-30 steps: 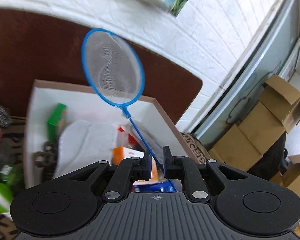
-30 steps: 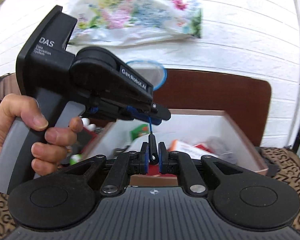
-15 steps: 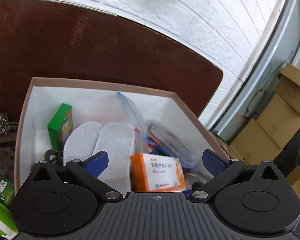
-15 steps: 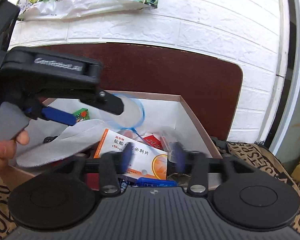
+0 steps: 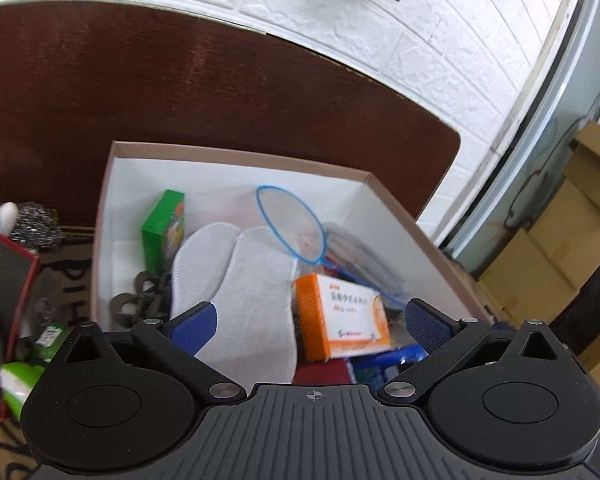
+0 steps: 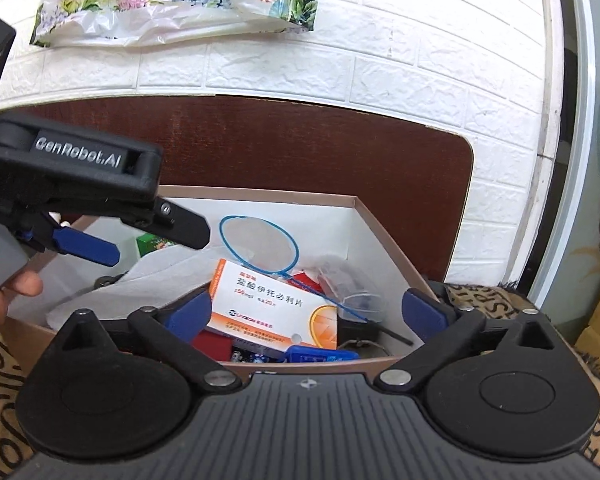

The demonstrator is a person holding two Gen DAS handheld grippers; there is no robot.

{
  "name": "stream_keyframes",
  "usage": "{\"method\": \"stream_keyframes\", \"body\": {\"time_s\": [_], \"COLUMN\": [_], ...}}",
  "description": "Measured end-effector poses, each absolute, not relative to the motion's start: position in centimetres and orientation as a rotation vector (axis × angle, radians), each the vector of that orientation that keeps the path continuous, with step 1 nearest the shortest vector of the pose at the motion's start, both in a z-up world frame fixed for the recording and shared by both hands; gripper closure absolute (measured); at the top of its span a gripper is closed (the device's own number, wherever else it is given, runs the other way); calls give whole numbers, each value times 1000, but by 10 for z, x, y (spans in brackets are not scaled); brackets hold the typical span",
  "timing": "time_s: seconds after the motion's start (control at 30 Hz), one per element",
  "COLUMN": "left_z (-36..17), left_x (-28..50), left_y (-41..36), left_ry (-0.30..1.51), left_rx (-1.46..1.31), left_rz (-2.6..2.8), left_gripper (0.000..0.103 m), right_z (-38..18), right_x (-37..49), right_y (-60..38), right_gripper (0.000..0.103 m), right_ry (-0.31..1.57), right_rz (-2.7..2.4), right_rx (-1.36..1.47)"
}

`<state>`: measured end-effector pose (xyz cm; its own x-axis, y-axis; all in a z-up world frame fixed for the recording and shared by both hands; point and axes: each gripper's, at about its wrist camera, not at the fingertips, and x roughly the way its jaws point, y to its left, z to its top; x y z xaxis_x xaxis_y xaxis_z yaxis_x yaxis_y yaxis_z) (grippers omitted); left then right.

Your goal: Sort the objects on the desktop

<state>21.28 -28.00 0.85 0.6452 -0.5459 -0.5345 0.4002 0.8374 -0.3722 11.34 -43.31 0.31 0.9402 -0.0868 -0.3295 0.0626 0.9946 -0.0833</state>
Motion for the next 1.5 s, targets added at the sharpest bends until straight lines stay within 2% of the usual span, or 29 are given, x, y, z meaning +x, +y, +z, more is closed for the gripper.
{"method": "stream_keyframes", "body": {"time_s": [0.63, 1.5], "left_z": [23, 15], "left_x": [126, 18], "left_y": [-250, -212], "left_ry": [599, 609], "left_rx": [-58, 33], "left_rz": [-383, -312], "left_gripper": [0, 0], "right_z": [17, 24], "right_x": [48, -45], "right_y": [-415, -375], "right_gripper": [0, 0], "right_ry": [410, 390], "right_rz": [-76, -111], "right_rx": [17, 28]}}
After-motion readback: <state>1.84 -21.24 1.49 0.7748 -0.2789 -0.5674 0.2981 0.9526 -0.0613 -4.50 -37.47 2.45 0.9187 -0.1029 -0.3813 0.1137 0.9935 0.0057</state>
